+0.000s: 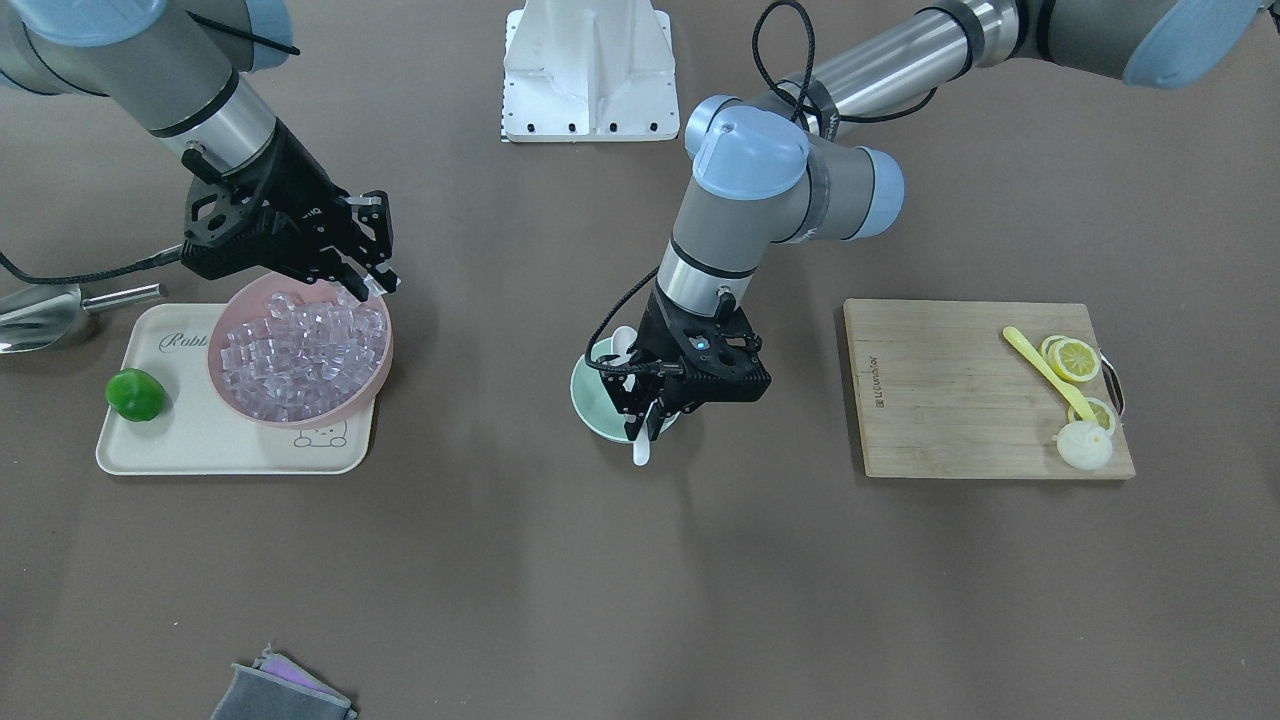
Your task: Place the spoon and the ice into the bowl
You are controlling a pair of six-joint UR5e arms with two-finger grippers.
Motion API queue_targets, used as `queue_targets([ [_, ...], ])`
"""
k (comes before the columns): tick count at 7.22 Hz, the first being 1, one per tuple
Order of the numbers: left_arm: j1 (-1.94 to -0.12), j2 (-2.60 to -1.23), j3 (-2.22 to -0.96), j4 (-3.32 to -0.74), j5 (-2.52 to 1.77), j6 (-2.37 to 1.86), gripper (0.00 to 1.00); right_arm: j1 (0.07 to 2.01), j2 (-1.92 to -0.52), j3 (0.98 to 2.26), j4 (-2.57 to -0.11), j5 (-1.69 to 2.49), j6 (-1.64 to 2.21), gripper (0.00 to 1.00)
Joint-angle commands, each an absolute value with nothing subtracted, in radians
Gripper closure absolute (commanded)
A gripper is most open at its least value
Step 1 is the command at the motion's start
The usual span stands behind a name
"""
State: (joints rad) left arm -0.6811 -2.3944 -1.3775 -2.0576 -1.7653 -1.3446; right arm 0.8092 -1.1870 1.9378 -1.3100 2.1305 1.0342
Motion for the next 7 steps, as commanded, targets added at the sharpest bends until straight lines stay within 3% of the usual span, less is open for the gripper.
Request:
queue_targets([
  [1, -0.677, -2.388, -1.376, -2.068, -1.734, -1.35, 1.0, 0.772, -1.164, 1.927, -1.313, 2.105, 1.042, 1.0],
  [3, -0.657, -2.379, -1.377, -2.071, -1.717, -1.351, 1.0, 0.74, -1.128, 1.914, -1.313, 2.062, 1.089, 1.0],
  [4, -0.654, -2.381, -1.379, -2.071, -1.717, -1.365, 0.65, 0.736, -1.124, 1.914, -1.313, 2.059, 1.089, 1.0],
  [5, -0.653, -2.381, -1.381, -2.068, -1.715, -1.415, 0.43, 0.73, -1.118, 1.911, -1.315, 2.051, 1.089, 1.0],
  [6, -0.655, -2.379, -1.39, -2.068, -1.717, -1.41, 0.04, 0.721, -1.105, 1.902, -1.315, 2.037, 1.089, 1.0],
  [7, -0.679, -2.367, -1.408, -2.065, -1.724, -1.399, 0.03, 0.718, -1.074, 1.875, -1.315, 2.036, 1.091, 1.0],
])
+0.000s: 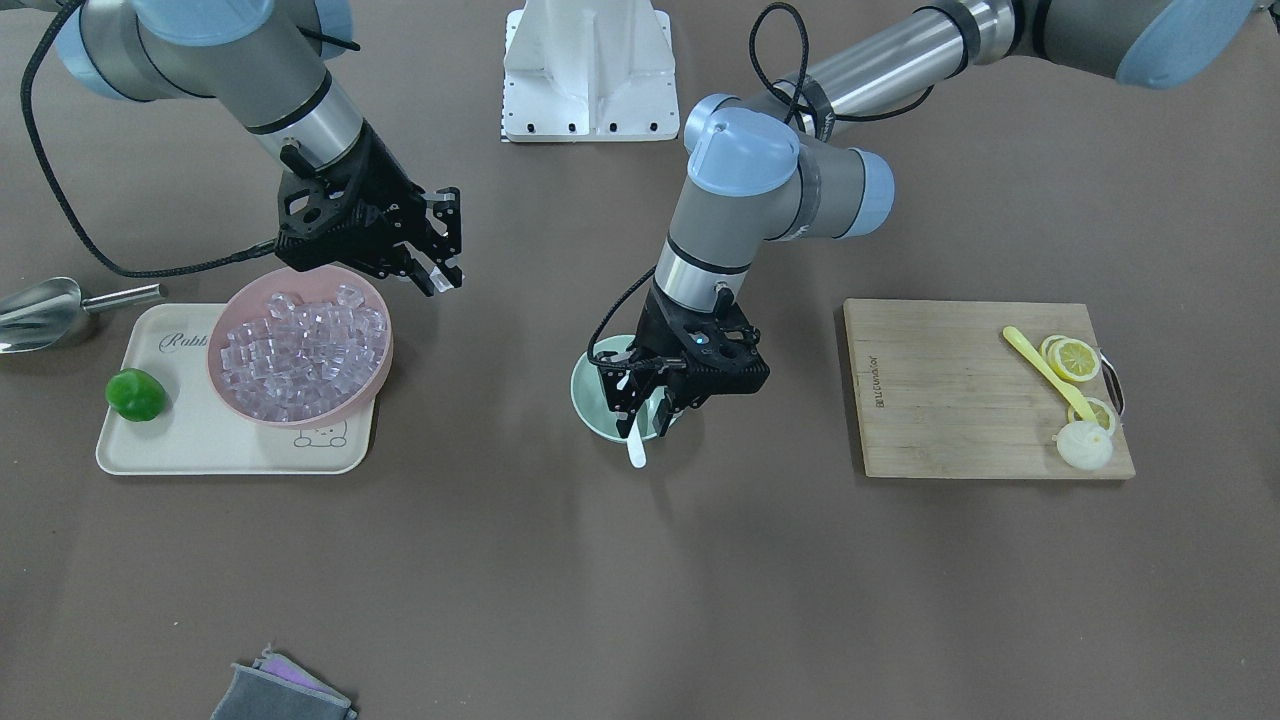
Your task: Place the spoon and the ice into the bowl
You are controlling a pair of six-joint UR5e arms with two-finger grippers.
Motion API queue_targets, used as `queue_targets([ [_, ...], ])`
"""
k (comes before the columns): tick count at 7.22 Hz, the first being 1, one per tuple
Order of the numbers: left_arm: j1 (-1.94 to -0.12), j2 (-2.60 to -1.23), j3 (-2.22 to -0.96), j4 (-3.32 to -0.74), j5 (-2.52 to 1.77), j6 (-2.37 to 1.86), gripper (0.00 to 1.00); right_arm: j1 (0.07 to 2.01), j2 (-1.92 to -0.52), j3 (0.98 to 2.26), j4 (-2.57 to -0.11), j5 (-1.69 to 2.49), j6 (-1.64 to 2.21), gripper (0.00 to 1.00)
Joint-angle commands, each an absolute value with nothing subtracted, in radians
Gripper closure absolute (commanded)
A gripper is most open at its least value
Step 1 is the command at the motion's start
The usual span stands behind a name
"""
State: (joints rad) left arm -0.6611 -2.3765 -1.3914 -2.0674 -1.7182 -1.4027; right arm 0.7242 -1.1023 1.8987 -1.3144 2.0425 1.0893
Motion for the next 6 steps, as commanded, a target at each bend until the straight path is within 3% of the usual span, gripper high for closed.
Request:
queue_targets([
  [1, -0.727, -2.305, -1.478, -2.056, -1.752, -1.306, 0.03, 0.701, -1.015, 1.824, -1.315, 2.002, 1.118, 1.0],
  [4, -0.989, -2.009, -1.664, -2.068, -2.041, -0.997, 0.03, 0.614, -0.764, 1.572, -1.312, 1.818, 1.271, 1.0],
  [6, -1.04, -1.971, -1.664, -2.071, -2.069, -0.937, 0.03, 0.583, -0.733, 1.49, -1.299, 1.752, 1.287, 1.0],
])
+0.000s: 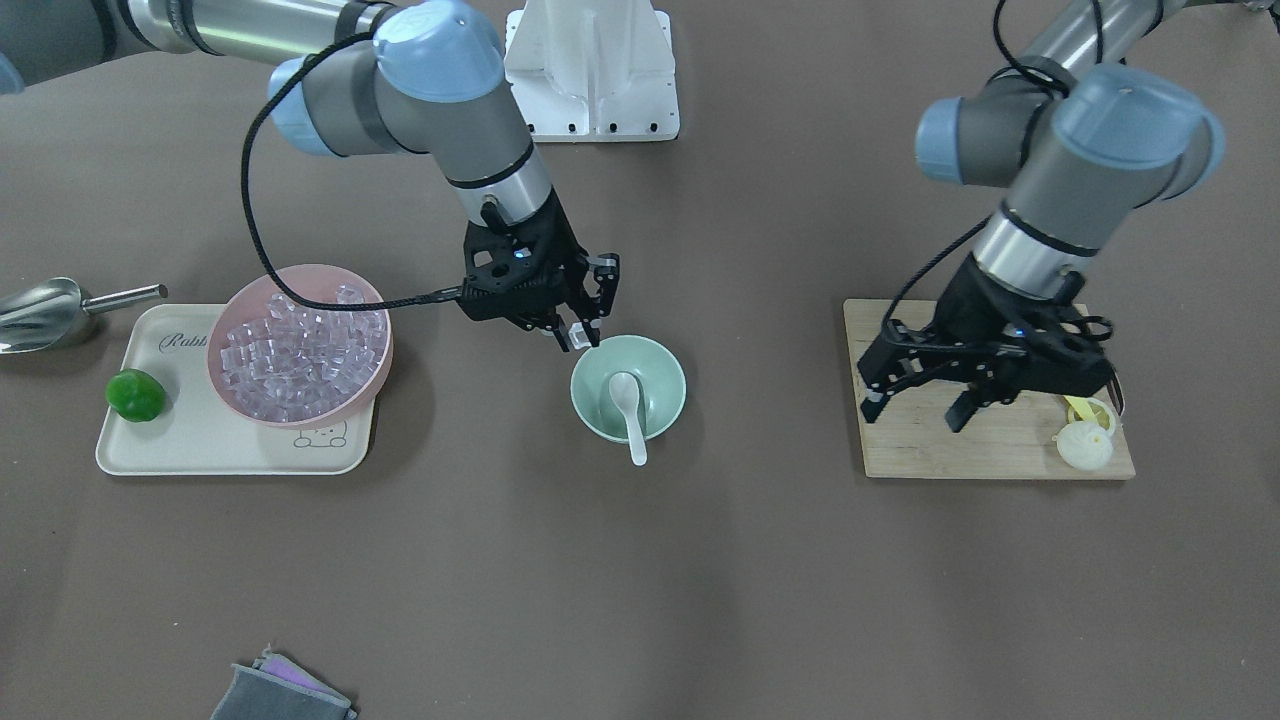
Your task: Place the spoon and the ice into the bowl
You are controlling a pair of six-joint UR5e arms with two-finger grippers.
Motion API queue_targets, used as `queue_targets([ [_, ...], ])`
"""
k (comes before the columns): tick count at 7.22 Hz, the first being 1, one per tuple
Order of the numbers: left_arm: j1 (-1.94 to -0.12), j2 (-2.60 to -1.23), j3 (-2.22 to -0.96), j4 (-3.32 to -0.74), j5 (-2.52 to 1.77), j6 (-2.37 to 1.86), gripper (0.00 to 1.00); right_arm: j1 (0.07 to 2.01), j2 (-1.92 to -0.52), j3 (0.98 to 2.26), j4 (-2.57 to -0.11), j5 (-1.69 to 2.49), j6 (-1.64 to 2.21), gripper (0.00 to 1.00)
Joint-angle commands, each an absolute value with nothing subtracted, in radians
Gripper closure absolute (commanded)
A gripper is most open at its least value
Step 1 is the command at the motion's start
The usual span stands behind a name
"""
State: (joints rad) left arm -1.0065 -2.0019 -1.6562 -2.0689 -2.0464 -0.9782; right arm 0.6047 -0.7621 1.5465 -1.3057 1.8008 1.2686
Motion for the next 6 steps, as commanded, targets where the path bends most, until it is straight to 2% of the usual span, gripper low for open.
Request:
queue_targets([
  [1, -1.04, -1.971, -1.666, -2.069, -2.069, -0.937, 0.03, 0.571, -0.733, 1.476, -1.298, 1.749, 1.287, 1.0],
  [2, -1.042, -1.971, -1.666, -2.069, -2.068, -0.937, 0.03, 0.554, -0.735, 1.473, -1.299, 1.747, 1.287, 1.0],
  [3, -1.048, -1.971, -1.664, -2.069, -2.068, -0.937, 0.03, 0.549, -0.726, 1.465, -1.298, 1.747, 1.289, 0.84],
  [4, -1.052, -1.97, -1.663, -2.068, -2.066, -0.937, 0.03, 0.549, -0.719, 1.462, -1.298, 1.747, 1.299, 0.54],
  [5, -1.052, -1.97, -1.661, -2.069, -2.066, -0.937, 0.03, 0.549, -0.719, 1.462, -1.298, 1.747, 1.301, 0.01],
  [6, -1.054, -1.964, -1.664, -2.069, -2.065, -0.936, 0.02, 0.551, -0.718, 1.466, -1.298, 1.749, 1.31, 0.0],
])
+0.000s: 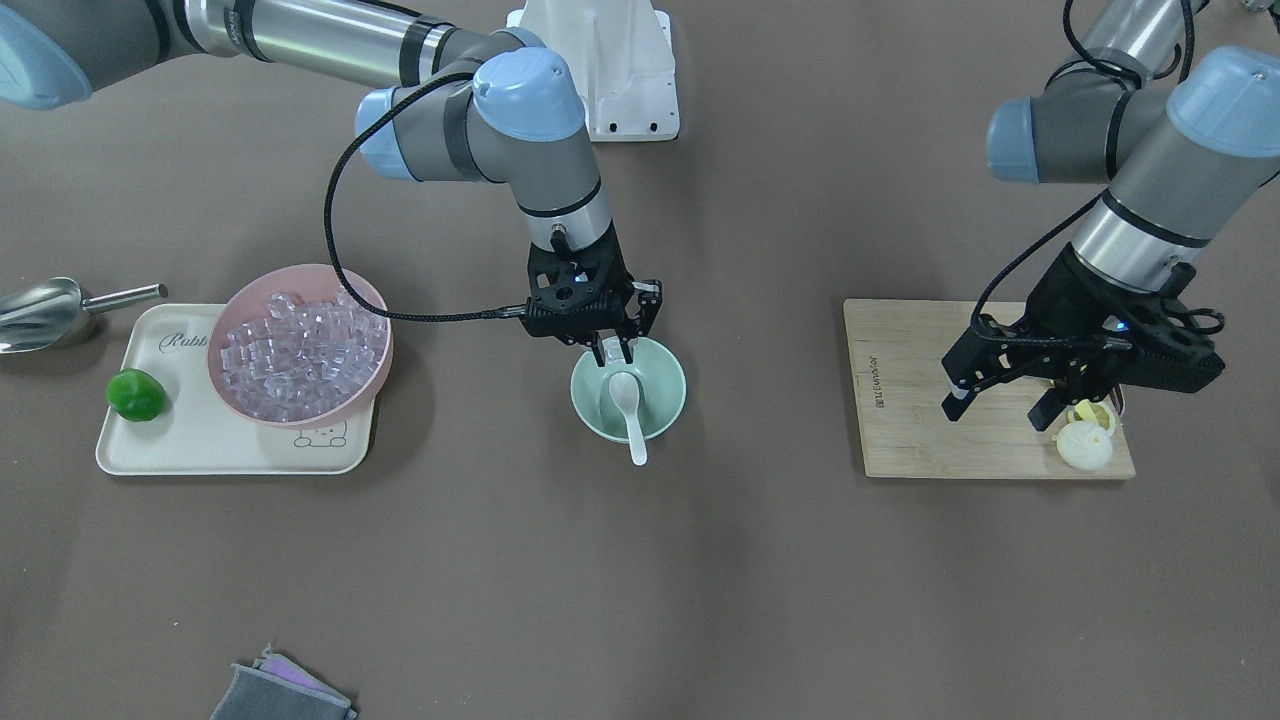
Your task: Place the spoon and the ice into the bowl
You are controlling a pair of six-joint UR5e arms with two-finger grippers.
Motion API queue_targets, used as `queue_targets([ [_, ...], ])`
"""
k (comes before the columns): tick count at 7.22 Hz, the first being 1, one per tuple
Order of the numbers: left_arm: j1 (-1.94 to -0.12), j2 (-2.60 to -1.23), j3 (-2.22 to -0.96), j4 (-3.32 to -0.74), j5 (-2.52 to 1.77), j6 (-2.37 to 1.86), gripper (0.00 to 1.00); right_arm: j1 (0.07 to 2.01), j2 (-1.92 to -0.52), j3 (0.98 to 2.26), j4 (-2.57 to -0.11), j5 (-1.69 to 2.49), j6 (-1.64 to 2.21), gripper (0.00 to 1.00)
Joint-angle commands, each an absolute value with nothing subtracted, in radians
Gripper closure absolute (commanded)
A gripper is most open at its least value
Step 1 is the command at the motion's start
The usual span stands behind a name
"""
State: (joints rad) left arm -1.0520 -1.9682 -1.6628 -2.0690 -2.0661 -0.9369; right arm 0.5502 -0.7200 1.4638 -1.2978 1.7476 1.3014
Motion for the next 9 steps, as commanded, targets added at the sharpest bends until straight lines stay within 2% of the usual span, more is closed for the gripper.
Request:
queue_targets([
  [1, -1.058, -1.962, -1.663, -2.069, -2.063, -0.927, 0.02, 0.558, -0.716, 1.48, -1.299, 1.762, 1.312, 0.0],
  [3, -1.129, -1.962, -1.661, -2.054, -2.135, -0.829, 0.02, 0.683, -0.818, 1.659, -1.447, 1.97, 1.277, 0.0],
  [6, -1.279, -1.834, -1.689, -2.068, -2.217, -0.5, 0.02, 0.829, -1.154, 1.996, -1.643, 2.115, 0.923, 0.0],
  [8, -1.342, -1.754, -1.681, -2.077, -2.215, -0.376, 0.02, 0.943, -1.344, 2.13, -1.731, 2.206, 0.784, 0.0],
  [9, -1.344, -1.691, -1.678, -2.15, -2.212, -0.374, 0.02, 0.99, -1.368, 2.116, -1.742, 2.194, 0.69, 0.0],
])
